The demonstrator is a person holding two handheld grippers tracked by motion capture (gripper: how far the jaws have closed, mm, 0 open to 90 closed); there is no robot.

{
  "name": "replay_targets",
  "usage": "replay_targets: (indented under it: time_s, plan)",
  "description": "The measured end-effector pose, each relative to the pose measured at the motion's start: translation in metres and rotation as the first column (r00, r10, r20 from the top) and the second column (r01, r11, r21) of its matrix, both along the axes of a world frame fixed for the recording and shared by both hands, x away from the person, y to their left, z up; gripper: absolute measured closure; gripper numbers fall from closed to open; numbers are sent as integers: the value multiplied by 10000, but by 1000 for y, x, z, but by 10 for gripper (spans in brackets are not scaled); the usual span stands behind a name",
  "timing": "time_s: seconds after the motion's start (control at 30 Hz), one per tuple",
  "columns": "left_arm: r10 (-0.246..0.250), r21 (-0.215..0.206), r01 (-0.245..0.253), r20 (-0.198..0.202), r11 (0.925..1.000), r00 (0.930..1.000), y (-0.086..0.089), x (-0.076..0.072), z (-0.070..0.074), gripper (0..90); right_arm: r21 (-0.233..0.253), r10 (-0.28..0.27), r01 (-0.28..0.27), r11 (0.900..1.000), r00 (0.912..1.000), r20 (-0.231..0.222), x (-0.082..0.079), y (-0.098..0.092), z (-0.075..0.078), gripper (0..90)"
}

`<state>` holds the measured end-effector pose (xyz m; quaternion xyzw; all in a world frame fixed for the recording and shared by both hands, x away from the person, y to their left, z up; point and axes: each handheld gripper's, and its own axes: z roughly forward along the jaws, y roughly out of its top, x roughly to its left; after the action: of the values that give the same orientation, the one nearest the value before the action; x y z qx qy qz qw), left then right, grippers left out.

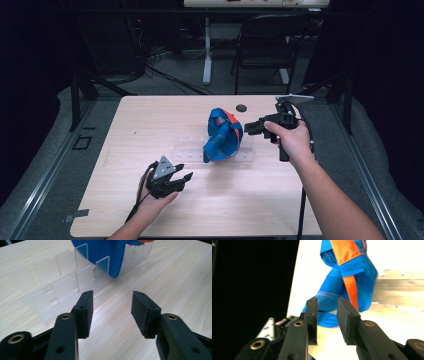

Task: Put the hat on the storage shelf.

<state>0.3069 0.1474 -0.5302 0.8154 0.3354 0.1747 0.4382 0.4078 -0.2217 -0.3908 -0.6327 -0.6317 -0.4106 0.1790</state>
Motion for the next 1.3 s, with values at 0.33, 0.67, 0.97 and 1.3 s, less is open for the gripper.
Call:
replay_targets:
  time_s: [0.33,0.67,0.97,1.3]
  plan:
    - [1041,-270,-1059,-614,9940,9927,43,9,-13,457,-1431,36,89,9897,9962,871,-17,-4,-15,591]
    - [1537,-269,-1567,-915,9873,9839,55,19,-25,461,-2254,211,170,9741,9860,1656,-40,-12,-47,538]
    - [1502,-184,-1528,-990,9881,9837,54,20,-29,461,-3182,490,368,9473,9651,2574,-70,-12,-76,532]
    - [1437,-92,-1452,-928,9894,9853,53,19,-29,461,-3538,688,609,9334,9369,3427,-102,-12,-119,515]
